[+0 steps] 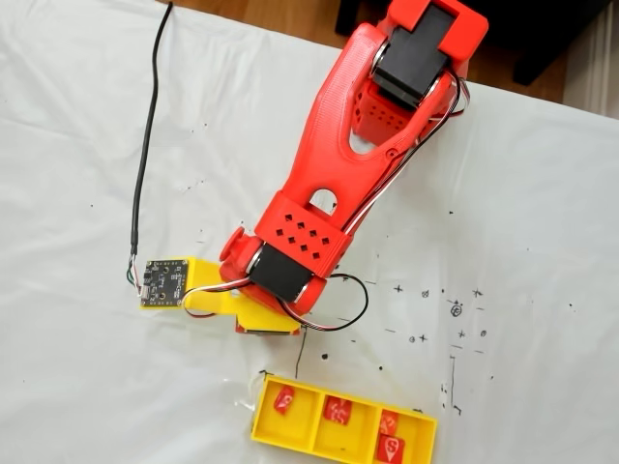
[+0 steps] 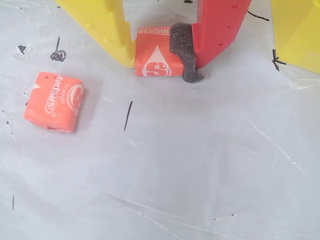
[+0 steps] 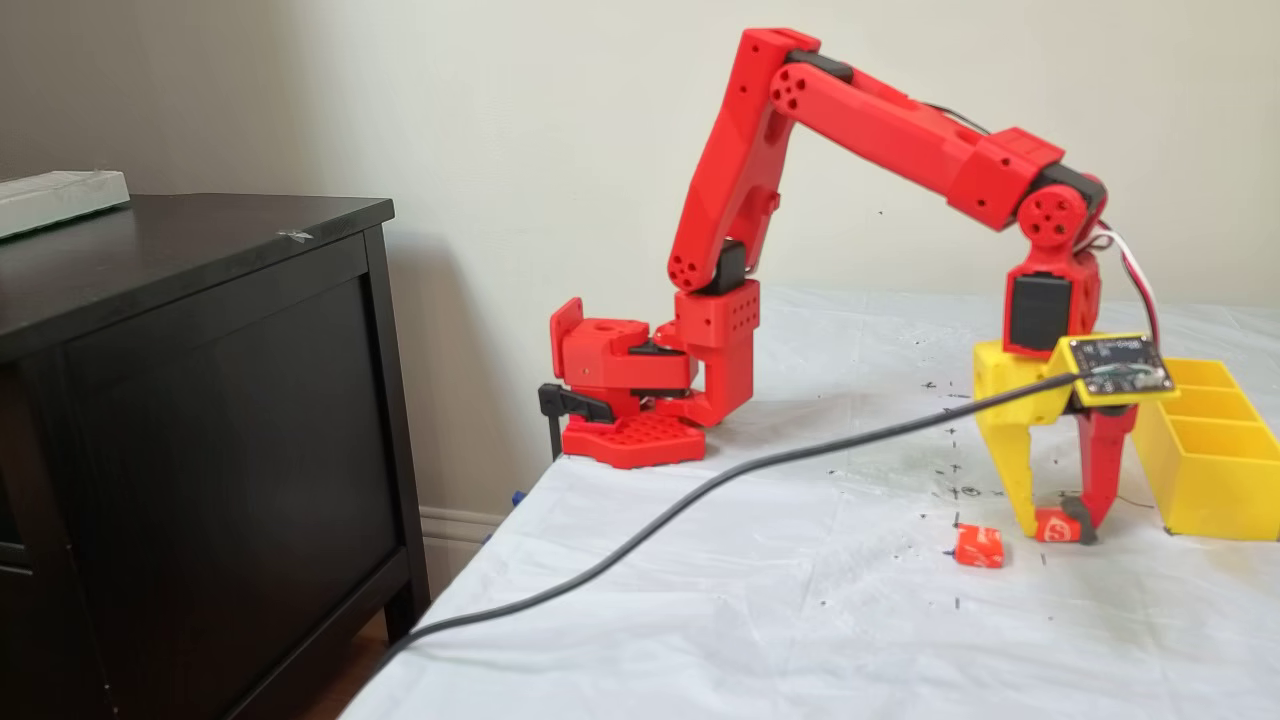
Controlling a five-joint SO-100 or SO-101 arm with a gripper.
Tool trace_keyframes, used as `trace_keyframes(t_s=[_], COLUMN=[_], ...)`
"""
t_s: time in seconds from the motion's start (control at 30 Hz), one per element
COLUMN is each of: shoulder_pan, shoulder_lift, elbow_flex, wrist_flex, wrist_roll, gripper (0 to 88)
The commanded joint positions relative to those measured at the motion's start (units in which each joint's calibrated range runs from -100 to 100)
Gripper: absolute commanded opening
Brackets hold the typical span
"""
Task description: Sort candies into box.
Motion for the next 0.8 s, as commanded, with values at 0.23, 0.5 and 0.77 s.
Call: trace_keyframes(t_s=[0.23,0.5,0.77], shoulder_pan=[0.1,-4.5,-11.4], shoulder_lift=[-7.8,-23.5,-28.8], elbow_flex=[-4.2,-7.4,-10.4], wrist_flex=[1.1,2.8,4.2], wrist_roll=[-1.6,-5.2,-9.5], gripper=[0.2,0.2,0.2])
